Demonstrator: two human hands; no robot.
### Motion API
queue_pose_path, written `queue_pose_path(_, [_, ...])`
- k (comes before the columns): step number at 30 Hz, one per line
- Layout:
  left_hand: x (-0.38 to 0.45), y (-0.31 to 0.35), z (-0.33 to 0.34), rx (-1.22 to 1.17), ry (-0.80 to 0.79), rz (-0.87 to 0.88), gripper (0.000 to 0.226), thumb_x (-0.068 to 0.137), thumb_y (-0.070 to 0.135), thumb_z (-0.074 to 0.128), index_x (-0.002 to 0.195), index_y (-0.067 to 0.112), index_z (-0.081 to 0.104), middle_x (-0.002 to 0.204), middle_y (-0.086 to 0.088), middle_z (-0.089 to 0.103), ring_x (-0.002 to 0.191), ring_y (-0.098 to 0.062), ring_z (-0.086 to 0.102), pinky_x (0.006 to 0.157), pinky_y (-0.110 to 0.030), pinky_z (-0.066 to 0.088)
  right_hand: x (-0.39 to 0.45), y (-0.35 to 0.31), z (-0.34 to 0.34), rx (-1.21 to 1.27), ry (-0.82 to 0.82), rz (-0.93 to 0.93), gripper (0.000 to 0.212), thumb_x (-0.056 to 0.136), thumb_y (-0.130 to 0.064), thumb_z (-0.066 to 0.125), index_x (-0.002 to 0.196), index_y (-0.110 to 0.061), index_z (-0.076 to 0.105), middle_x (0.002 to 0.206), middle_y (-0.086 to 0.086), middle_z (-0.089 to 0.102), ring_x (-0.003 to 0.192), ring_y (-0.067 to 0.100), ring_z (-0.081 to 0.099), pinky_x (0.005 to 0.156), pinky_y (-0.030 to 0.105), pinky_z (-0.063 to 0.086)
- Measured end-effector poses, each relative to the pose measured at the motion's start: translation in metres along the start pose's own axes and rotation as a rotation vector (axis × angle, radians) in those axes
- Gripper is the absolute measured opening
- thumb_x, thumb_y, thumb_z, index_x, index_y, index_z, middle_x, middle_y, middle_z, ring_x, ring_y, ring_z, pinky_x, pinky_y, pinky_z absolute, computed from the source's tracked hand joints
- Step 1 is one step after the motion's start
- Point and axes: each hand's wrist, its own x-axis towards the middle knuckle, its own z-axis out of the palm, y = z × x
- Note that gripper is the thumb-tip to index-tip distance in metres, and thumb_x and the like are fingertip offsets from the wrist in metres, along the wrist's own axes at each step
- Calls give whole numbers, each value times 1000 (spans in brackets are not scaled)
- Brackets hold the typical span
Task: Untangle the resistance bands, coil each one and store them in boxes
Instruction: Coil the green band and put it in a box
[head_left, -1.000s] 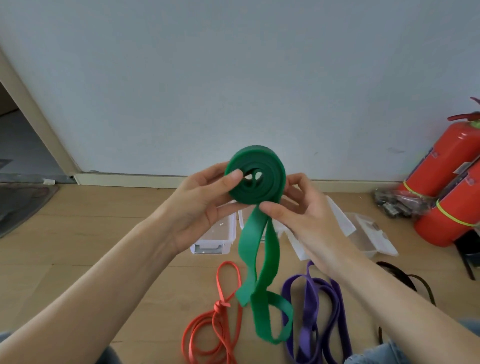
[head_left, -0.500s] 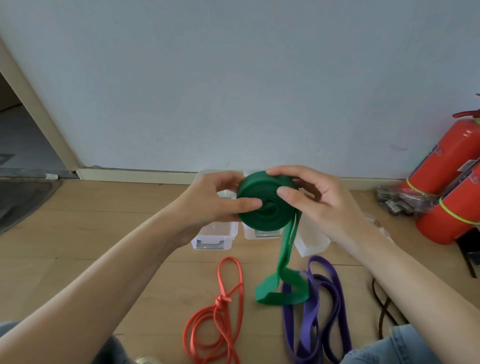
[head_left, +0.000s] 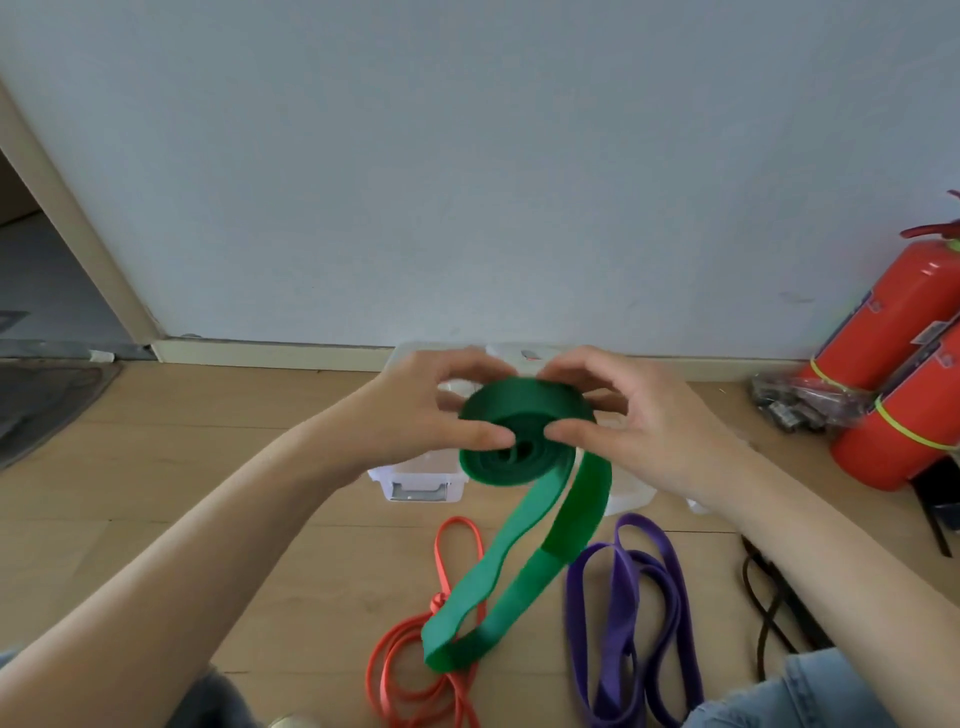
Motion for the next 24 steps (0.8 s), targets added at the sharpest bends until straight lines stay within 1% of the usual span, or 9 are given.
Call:
queue_pose_path(3, [1,-3,11,116,18,40,28,70,17,80,94,25,67,91,11,72,82,7,65,69,-5,47,-1,3,8,-25,-18,16,33,78,-12,73,107,-21,60,99,-18,63,95,-4,59,92,19,46])
queue_pose_path(6, [-1,-2,3,-163,78,16,32,66,22,80,95,23,68,95,4,73,83,-9,70,68,-15,52,-2,5,7,434,44,134,41,70,-12,76,104,-23,55,99,-8,68,93,4,64,83,21,52])
queue_pose_path(9, [-1,2,-8,-484,103,15,42,62,26,72,101,13,66,98,-2,73,88,-17,70,68,-23,55,-3,7,8,665,98,171,48,62,-24,75,103,-19,51,98,1,71,92,15,67,79,25,52])
queue_pose_path(11, [-1,4,-7,-590,99,26,40,66,23,69,103,11,64,99,-3,73,90,-17,70,69,-25,56,-2,6,9,677,159,151,39,67,-22,74,99,-18,53,93,2,72,88,17,68,80,26,53])
queue_pose_path(13, [-1,4,-5,-557,83,-12,38,69,20,70,105,11,63,101,-2,72,91,-16,70,72,-25,56,0,4,8,594,189,125,26,75,-10,71,95,-18,57,88,0,71,85,14,67,79,23,53])
queue_pose_path(15, [-3,1,-6,-317,39,-53,36,73,15,74,107,16,62,103,2,72,92,-14,69,76,-22,56,-1,5,7,502,173,106,24,79,-3,68,95,-19,60,90,-1,70,89,11,66,80,21,51])
queue_pose_path(17, [-4,-1,-6,-149,-43,-97,36,74,14,76,107,21,62,100,6,73,91,-12,69,72,-17,53,-3,3,7,437,104,77,25,79,-6,69,97,-22,63,95,-4,68,93,6,64,80,15,49])
queue_pose_path(20, [-6,-1,3,-244,-128,-106,38,74,19,76,109,27,63,98,3,73,90,-15,70,71,-21,56,-4,-2,11,450,63,67,25,71,-28,70,95,-27,68,95,-7,69,93,4,63,77,14,49])
queue_pose_path(24, [-4,-3,4,-444,-11,-88,47,65,29,74,110,23,64,100,-4,73,93,-20,70,80,-33,57,-3,0,15,594,134,116,42,64,-32,71,105,-30,62,101,-3,68,91,11,67,74,21,54])
